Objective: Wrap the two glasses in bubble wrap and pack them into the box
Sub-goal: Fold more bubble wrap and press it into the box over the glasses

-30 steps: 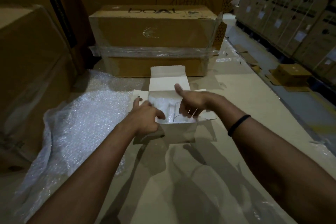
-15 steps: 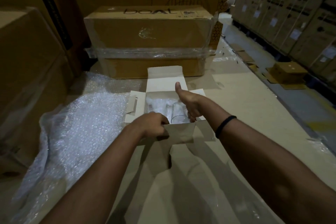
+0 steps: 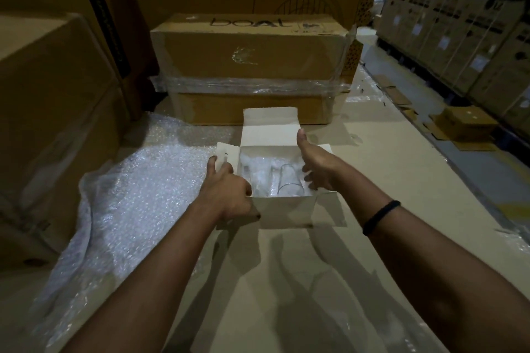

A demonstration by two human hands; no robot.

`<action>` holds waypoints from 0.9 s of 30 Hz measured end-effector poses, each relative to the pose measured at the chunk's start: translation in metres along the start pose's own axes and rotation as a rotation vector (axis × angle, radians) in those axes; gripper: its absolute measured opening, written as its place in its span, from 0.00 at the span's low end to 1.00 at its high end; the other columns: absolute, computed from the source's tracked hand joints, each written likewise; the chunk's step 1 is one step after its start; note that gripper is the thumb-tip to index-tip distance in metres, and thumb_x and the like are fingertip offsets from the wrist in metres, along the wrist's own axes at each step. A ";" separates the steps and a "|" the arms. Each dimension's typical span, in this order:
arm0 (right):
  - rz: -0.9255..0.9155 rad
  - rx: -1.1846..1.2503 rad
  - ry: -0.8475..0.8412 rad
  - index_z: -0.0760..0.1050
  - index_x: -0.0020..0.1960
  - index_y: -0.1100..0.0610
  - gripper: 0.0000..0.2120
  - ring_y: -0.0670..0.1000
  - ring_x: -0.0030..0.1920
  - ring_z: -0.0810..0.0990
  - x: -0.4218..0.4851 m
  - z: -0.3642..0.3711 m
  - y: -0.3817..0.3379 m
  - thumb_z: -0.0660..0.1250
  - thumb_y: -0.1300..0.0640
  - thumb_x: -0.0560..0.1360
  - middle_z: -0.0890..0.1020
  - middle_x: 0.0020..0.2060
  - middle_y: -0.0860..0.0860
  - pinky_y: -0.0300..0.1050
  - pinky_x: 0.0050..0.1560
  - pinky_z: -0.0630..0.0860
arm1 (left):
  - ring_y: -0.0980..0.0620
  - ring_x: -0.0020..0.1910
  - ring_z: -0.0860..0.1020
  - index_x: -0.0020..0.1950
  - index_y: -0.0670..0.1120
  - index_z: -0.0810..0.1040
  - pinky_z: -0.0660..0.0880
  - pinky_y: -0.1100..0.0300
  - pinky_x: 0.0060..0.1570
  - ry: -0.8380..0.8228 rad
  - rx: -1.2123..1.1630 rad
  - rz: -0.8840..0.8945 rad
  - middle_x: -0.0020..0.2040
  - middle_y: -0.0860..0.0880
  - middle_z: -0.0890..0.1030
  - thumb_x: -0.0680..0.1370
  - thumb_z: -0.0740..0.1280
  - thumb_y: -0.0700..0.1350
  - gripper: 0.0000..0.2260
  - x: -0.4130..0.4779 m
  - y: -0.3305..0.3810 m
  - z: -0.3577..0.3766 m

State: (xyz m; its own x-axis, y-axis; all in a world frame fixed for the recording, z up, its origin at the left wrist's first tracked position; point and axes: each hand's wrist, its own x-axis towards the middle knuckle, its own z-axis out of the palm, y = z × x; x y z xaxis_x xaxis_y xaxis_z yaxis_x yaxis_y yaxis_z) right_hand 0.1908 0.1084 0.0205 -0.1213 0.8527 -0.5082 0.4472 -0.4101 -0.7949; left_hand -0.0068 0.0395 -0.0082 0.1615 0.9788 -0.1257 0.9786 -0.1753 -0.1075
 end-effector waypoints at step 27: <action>-0.768 -0.844 -0.051 0.67 0.73 0.51 0.23 0.52 0.71 0.67 -0.051 0.126 0.087 0.60 0.45 0.80 0.70 0.71 0.51 0.45 0.69 0.63 | 0.44 0.66 0.72 0.62 0.52 0.81 0.66 0.48 0.63 0.286 -0.323 -0.660 0.67 0.50 0.76 0.77 0.68 0.53 0.15 -0.105 -0.087 0.108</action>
State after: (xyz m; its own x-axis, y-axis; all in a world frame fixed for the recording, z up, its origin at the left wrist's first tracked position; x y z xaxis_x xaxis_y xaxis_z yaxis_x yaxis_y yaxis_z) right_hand 0.1237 -0.0111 -0.0646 -0.6470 0.7624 -0.0124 0.6903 0.5787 -0.4343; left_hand -0.1225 -0.0593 -0.0920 -0.4823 0.8667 0.1275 0.8650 0.4481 0.2258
